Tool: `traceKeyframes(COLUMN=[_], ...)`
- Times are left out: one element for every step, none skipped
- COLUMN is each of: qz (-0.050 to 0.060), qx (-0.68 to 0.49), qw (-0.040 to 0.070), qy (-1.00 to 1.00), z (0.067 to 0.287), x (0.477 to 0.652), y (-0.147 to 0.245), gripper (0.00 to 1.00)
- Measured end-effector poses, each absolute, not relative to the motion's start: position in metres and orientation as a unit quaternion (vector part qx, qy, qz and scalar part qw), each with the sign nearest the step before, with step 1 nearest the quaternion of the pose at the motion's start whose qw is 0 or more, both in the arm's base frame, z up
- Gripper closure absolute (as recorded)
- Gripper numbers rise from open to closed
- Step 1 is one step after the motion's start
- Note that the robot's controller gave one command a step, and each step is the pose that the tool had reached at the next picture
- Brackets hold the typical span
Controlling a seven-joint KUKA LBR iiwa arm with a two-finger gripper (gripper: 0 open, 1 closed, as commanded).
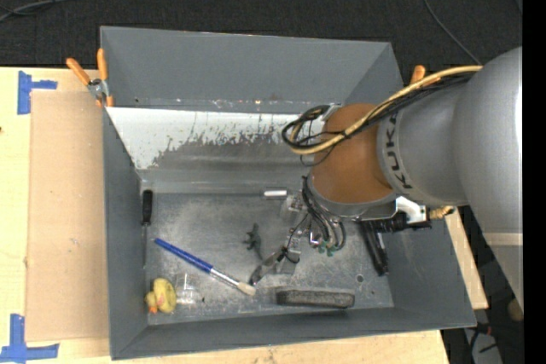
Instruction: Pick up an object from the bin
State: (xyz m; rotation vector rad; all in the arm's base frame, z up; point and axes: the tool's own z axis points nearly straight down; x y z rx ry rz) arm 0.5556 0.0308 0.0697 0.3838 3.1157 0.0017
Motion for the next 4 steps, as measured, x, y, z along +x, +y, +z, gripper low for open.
traceKeyframes(qz=[0.001, 0.001, 0.001, 0.001], qx=[0.075, 0.075, 0.075, 0.075], qw=[0.001, 0.001, -0.002, 0.0], qy=[0.997, 0.997, 0.997, 0.997], z=[0.071, 0.071, 0.08, 0.097], x=[0.562, 0.562, 0.561, 0.561], y=[0.022, 0.022, 0.022, 0.022], gripper=[1.0, 1.0, 1.0, 1.0])
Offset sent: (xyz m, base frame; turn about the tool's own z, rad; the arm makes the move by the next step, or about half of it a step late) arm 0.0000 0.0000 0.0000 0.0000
